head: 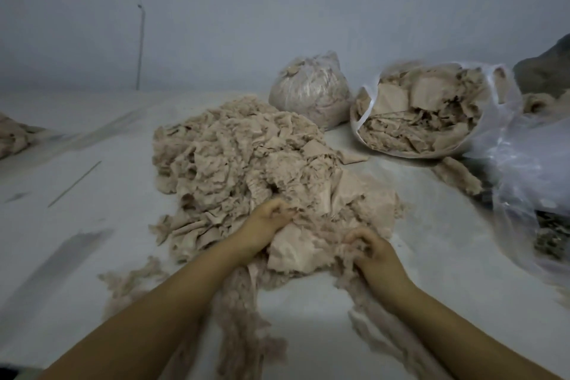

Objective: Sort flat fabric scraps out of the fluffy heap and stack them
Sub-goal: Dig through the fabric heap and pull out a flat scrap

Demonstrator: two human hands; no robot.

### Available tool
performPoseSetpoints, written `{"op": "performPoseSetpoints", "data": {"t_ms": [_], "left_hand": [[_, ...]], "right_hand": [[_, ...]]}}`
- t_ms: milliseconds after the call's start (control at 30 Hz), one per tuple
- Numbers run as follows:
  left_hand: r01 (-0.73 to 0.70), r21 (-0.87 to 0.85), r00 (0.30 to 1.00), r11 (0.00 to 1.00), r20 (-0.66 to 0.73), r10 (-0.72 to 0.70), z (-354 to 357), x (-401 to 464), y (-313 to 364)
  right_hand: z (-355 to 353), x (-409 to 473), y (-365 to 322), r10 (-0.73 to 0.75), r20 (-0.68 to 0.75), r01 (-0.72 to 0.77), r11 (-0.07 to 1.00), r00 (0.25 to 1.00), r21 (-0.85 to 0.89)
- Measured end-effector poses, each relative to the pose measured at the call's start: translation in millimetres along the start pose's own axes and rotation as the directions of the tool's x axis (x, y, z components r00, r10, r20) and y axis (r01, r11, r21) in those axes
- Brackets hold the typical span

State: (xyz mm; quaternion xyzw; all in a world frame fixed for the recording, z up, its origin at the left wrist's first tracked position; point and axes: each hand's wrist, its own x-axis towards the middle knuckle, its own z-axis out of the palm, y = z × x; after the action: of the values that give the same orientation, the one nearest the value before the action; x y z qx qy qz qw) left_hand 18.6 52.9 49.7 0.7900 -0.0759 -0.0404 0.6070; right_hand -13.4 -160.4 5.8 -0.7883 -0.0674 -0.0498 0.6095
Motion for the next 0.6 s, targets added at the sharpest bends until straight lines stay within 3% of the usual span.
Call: {"op": "performPoseSetpoints", "data": {"t_ms": [100, 267, 367, 467, 533, 567, 600], "left_hand": [[0.057, -0.105, 0.994, 0.993, -0.088, -0.066, -8.9, -1.6, 7.4], [0.093, -0.240, 0.992, 0.966, -0.065, -0.111, 2.0, -10.7, 18.5], [0.088, -0.318, 0.990, 0.944, -0.072, -0.117, 20.8, -13.5, 28.1], [0.038, -0.311, 0.971, 0.950, -0.212, -0.109, 30.0, -3.9, 41.9], [0.013, -0.150, 0.973, 0.989, -0.227, -0.047, 30.2, 4.4, 49.0], [0.007, -0.037, 0.982, 0.999, -0.186, -0.014, 30.2, 7.4, 51.0], [-0.001, 0.036, 0.992, 0.999, -0.124, 0.006, 31.8, 10.4, 53.1]], "right_hand": [[-12.2, 0.6, 2.3, 0.167, 0.080, -0.185, 0.926, 0.983, 0.329], [-31.1, -0.2, -10.3, 0.240, 0.148, -0.279, 0.882, 0.960, 0.380], [-39.8, -8.3, -15.9, 0.163, 0.153, -0.193, 0.960, 0.975, 0.201], [-54.2, -14.7, -19.0, 0.113, 0.254, -0.105, 0.994, 0.961, -0.044], [-67.3, -15.9, -24.9, 0.176, 0.476, -0.085, 0.975, 0.862, -0.205], [-73.2, -14.4, -29.0, 0.204, 0.517, -0.053, 0.955, 0.831, -0.292], [-77.4, -10.2, -32.2, 0.190, 0.473, -0.022, 0.941, 0.860, -0.338]]}}
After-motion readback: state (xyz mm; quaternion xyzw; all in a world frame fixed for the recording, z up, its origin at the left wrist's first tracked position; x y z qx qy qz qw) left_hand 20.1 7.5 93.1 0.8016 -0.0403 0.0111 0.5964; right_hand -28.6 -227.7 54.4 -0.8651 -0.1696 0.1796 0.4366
